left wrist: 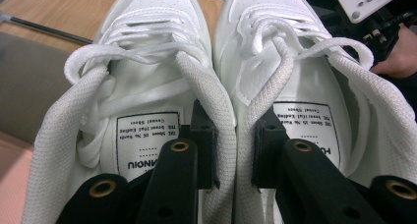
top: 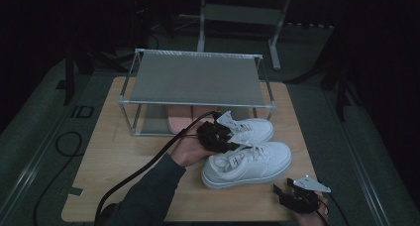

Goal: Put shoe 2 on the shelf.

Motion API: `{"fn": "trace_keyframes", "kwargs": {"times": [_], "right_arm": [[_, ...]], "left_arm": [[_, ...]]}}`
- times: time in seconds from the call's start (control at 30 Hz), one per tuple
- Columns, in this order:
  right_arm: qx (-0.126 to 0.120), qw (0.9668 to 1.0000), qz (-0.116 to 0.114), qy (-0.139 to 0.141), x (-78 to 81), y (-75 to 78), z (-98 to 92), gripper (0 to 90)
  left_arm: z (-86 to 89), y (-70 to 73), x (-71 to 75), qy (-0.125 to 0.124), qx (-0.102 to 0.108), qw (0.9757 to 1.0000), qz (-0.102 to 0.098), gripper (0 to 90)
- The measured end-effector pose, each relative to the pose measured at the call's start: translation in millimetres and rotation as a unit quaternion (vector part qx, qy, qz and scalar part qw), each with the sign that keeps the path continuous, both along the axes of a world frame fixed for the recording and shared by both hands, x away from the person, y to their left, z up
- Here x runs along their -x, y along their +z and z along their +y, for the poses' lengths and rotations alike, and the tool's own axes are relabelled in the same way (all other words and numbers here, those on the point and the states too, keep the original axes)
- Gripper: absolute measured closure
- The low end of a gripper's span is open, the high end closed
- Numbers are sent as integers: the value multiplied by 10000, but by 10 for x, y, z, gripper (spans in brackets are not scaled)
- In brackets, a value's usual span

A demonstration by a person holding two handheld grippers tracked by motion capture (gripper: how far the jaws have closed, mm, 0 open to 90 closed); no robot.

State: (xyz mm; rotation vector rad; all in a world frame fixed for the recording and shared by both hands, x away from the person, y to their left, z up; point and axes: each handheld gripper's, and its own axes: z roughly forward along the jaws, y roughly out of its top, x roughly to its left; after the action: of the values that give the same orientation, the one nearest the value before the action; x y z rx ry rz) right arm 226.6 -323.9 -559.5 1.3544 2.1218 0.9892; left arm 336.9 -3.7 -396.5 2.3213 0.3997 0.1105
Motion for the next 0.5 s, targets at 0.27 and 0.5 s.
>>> {"fn": "trace_keyframes", "kwargs": {"times": [0.27,0.5], "right_arm": [[3,10000,2,-41,36,0,-25,376],[1,10000,-3,-68,50,0,-35,376]], "left_arm": [[-16,70,29,-100,114,9999,25,764],[-42,159,48,-239,174,9996,22,763]]}}
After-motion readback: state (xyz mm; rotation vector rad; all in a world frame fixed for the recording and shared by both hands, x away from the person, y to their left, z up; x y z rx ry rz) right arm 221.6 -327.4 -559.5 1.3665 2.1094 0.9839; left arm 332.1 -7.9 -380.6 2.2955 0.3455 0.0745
